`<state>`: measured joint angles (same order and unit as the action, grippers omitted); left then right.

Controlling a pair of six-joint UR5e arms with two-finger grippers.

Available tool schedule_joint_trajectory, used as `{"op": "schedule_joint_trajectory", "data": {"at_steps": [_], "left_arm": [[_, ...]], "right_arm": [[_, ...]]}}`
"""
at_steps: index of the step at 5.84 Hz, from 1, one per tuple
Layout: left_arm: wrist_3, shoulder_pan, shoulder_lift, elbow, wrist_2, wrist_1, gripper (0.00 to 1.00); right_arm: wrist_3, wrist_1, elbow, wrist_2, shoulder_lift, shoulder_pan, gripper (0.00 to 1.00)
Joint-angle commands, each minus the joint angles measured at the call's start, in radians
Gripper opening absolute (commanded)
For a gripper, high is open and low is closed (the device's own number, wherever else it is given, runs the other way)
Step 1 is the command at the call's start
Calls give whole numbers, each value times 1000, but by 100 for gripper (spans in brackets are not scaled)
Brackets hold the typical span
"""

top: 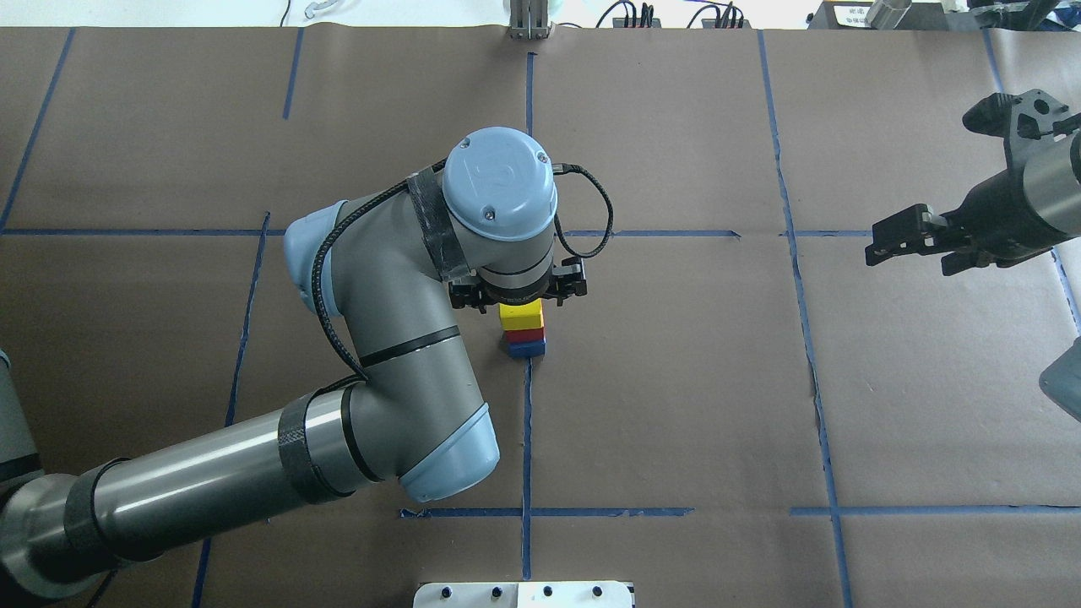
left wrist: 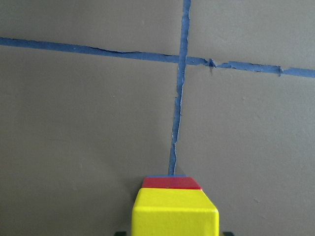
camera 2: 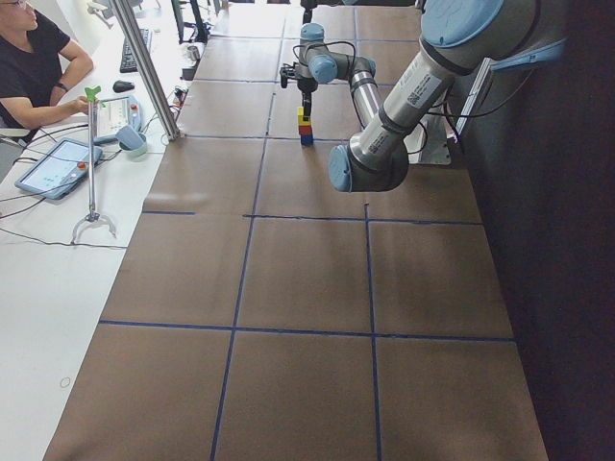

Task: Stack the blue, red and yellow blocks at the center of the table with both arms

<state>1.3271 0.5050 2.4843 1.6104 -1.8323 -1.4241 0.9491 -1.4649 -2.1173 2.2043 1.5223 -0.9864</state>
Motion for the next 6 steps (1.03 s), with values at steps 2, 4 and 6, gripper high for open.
{"op": "schedule_joint_trajectory", "data": {"at_steps": [2,4,6], "left_arm": [[-2,73,-16,128,-8,25,100],[-170,157,-286,384,-83,27,100],[-569,357,-588,509,-207,24,100]], "right_arm": [[-3,2,2,0,7,-3,100],[-164,-12,11,82,59,-114,100],[-438,-15,48,175,177,-303,100]]}}
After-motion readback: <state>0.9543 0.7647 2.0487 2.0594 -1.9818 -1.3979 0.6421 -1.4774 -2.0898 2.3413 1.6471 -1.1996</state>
